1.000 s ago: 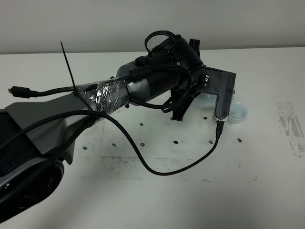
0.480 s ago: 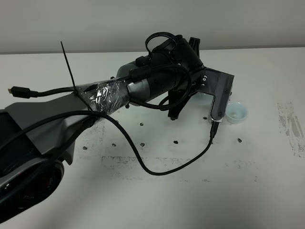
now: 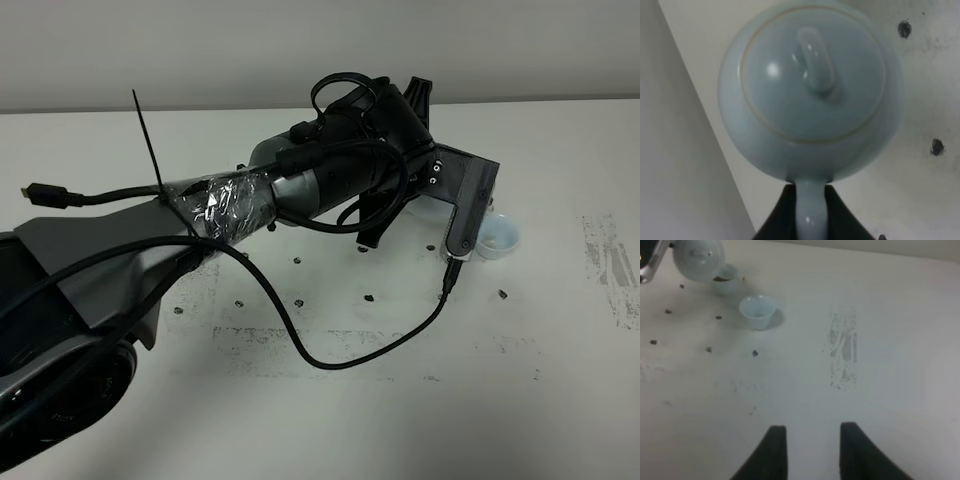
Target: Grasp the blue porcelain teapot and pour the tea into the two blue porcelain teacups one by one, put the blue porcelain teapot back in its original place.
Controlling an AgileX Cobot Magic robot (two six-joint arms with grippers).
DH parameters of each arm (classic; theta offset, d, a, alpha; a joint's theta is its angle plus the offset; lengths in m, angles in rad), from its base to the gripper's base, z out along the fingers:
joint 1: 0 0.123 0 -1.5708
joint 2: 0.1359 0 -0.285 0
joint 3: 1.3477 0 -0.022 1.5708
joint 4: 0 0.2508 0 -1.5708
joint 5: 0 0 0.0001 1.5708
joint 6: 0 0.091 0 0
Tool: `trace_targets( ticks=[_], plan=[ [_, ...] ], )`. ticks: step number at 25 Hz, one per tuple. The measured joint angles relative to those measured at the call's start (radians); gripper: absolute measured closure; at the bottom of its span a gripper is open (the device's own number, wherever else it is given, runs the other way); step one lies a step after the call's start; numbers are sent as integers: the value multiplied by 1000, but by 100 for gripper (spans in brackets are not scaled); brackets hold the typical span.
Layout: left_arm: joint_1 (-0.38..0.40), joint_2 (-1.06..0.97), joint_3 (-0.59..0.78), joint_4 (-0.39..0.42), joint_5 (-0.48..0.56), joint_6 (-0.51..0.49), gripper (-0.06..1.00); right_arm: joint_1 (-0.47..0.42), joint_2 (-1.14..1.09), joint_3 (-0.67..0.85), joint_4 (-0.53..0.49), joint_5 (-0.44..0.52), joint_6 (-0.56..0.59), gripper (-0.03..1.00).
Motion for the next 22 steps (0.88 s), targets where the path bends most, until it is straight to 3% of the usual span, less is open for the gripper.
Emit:
trace_targets(
  ticks=[22],
  plan=[
    [-14,0,0,36,0,58,91,0,0,0,0,0,0,68]
  ],
)
